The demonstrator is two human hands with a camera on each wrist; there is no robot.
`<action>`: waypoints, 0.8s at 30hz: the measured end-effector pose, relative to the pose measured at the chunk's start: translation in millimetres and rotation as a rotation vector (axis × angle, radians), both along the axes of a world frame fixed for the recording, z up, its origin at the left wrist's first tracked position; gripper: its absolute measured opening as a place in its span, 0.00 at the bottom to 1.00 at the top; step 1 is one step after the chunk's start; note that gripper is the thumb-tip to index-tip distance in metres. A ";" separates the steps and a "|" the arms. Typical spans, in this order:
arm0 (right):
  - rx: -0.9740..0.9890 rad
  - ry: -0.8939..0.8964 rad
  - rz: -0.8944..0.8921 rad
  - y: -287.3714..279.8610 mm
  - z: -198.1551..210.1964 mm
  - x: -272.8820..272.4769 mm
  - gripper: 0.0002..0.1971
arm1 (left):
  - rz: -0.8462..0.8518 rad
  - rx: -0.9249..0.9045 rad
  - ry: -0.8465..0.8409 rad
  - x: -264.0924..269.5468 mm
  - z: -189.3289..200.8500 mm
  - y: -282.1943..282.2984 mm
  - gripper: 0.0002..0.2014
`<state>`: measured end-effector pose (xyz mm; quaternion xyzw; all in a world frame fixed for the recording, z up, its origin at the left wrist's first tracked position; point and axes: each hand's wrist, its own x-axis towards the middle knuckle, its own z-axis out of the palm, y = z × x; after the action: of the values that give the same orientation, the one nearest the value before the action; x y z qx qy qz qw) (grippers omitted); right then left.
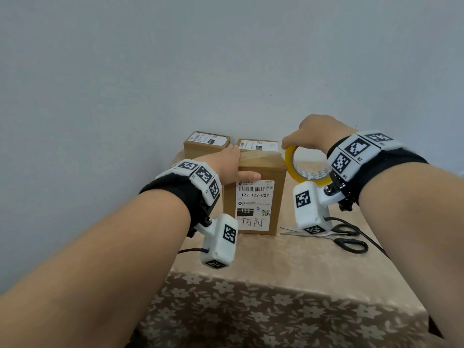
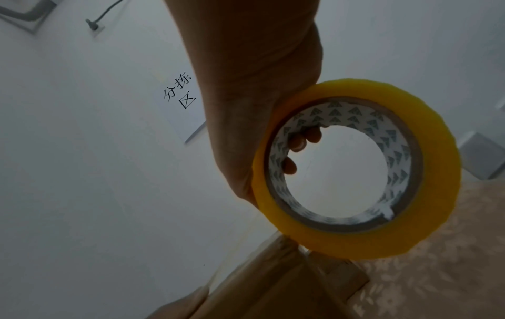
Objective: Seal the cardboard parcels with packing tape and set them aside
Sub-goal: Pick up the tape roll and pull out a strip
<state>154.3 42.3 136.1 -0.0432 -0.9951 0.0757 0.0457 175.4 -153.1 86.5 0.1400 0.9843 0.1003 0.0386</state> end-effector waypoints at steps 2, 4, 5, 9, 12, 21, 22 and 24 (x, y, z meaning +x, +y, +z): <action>-0.028 -0.050 -0.008 0.8 -1.7 -0.7 0.19 | 0.002 0.005 -0.003 -1.4 -1.1 -0.9 0.39; -0.050 -0.108 -0.007 1.6 -5.6 -0.9 0.19 | 0.004 -0.003 -0.002 -3.3 -2.1 -1.2 0.40; -0.063 -0.128 -0.006 2.2 -7.9 -0.8 0.19 | 0.004 -0.012 -0.002 -4.3 -2.8 -1.4 0.41; -0.141 -0.159 0.000 9.0 -22.3 -0.9 0.24 | -0.016 -0.183 0.027 -7.8 -3.7 -2.7 0.51; -0.173 -0.127 0.017 11.6 -30.5 -0.5 0.25 | -0.088 -0.385 0.146 -8.5 0.8 5.0 0.53; -0.178 -0.082 0.026 12.2 -35.4 5.1 0.25 | -0.266 -0.079 0.039 2.2 3.9 33.2 0.41; -0.194 -0.071 0.033 12.5 -36.7 6.0 0.26 | -0.236 -0.079 0.022 1.2 3.8 21.7 0.41; -0.201 -0.048 0.062 10.1 -37.5 9.2 0.26 | -0.162 -0.104 0.001 1.0 2.6 3.5 0.44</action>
<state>163.5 52.4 98.6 -0.0186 -0.9842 0.1757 0.0151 176.4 -149.5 89.1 0.2170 0.9737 0.0458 0.0530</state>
